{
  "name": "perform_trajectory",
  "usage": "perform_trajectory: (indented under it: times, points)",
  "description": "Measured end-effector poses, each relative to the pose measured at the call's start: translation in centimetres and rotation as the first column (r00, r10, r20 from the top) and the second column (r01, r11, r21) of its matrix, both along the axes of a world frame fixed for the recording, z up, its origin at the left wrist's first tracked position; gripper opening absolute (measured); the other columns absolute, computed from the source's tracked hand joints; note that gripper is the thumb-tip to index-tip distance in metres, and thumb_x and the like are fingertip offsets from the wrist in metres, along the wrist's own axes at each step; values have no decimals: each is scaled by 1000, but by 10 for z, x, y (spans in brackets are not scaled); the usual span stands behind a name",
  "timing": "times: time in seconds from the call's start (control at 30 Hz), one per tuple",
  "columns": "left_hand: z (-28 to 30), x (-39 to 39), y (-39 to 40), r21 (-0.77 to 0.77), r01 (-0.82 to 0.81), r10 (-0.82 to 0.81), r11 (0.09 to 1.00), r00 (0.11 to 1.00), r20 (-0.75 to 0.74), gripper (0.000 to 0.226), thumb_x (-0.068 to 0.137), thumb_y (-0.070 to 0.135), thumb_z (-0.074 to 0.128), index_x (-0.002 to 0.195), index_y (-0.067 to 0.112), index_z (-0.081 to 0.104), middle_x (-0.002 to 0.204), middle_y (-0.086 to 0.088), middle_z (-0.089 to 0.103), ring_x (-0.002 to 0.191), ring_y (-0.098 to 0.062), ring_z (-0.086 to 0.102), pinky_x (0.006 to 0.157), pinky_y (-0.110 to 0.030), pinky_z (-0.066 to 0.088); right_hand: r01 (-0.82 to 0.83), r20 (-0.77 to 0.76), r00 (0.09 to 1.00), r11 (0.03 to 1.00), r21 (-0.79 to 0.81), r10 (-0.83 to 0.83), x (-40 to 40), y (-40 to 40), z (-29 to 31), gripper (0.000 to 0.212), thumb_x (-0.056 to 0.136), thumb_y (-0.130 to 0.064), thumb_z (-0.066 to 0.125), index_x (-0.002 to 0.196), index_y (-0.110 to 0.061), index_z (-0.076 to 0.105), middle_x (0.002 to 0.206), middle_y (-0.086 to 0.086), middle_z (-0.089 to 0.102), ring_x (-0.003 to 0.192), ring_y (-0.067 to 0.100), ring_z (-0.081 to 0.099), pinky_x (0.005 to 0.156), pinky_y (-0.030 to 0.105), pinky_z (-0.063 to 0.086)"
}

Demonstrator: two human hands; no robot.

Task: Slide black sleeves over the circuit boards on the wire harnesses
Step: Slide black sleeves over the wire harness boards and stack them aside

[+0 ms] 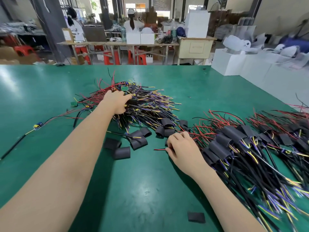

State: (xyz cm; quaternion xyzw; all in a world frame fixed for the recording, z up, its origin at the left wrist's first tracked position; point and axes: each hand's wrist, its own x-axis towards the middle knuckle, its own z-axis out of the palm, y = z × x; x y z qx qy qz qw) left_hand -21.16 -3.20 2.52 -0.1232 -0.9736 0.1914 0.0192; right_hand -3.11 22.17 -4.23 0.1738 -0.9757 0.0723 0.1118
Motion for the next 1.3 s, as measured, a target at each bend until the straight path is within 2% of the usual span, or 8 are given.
perform_trajectory:
  times: [0.37,0.53,0.63,0.77,0.87,0.97,1.17,1.3]
  points:
    - [-43,81,-25,123,113,-100,986,989,-110,61,90,35,60,142,20,33,125,-10,52,115,-31,49,86,-41,48,104,-31,994,984,-146,-109,3,-5,1,27,94,-26,52,118,-15,46,102,11,62,93,34,56,76,38,40]
    - [-49,120,-37,489,58,-77,870,997,19,80,82,35,72,146,15,30,128,-16,51,118,-35,44,101,-43,38,19,-46,999,999,-39,-21,1,-2,-2,31,99,-38,41,117,-26,63,108,0,67,103,27,54,84,35,42]
    - [-52,145,-42,647,80,-71,759,997,-41,59,86,27,71,139,13,49,134,-13,52,124,-32,47,105,-41,37,-1,-41,999,999,-33,0,3,0,0,28,97,-40,47,118,-34,64,109,-4,66,105,25,53,85,33,39]
    - [-56,169,-35,640,127,61,758,963,-263,11,86,19,70,96,19,74,100,0,70,100,-26,63,80,-36,52,-31,-31,999,999,41,32,3,2,6,34,91,-42,56,124,-35,60,110,-5,64,108,24,53,86,33,37]
    - [-53,173,-27,599,231,97,766,881,-464,13,83,17,72,95,16,69,96,0,69,98,-27,61,68,-35,49,-44,-80,996,997,63,49,4,3,7,35,91,-39,57,124,-28,61,111,-2,65,108,25,53,85,33,38]
    - [-58,163,-27,521,250,-5,816,904,-427,34,86,8,68,119,7,63,116,-9,64,112,-34,53,88,-43,47,-58,-109,993,998,-38,54,7,2,8,34,89,-31,63,119,-17,64,108,4,67,106,29,55,87,36,42]
    - [-70,162,-30,569,291,-13,769,897,-442,11,75,-1,76,79,6,70,85,-7,66,85,-34,55,69,-37,45,-82,-157,987,954,-287,38,12,2,8,35,83,-14,68,117,-8,64,109,8,67,106,29,55,91,36,43]
    - [-65,167,-37,664,363,-36,654,892,-451,9,85,0,68,86,6,61,88,-3,65,87,-30,55,76,-39,45,-64,-152,988,944,-325,15,13,4,8,30,82,-14,67,111,-9,65,107,5,67,103,27,56,88,36,45]
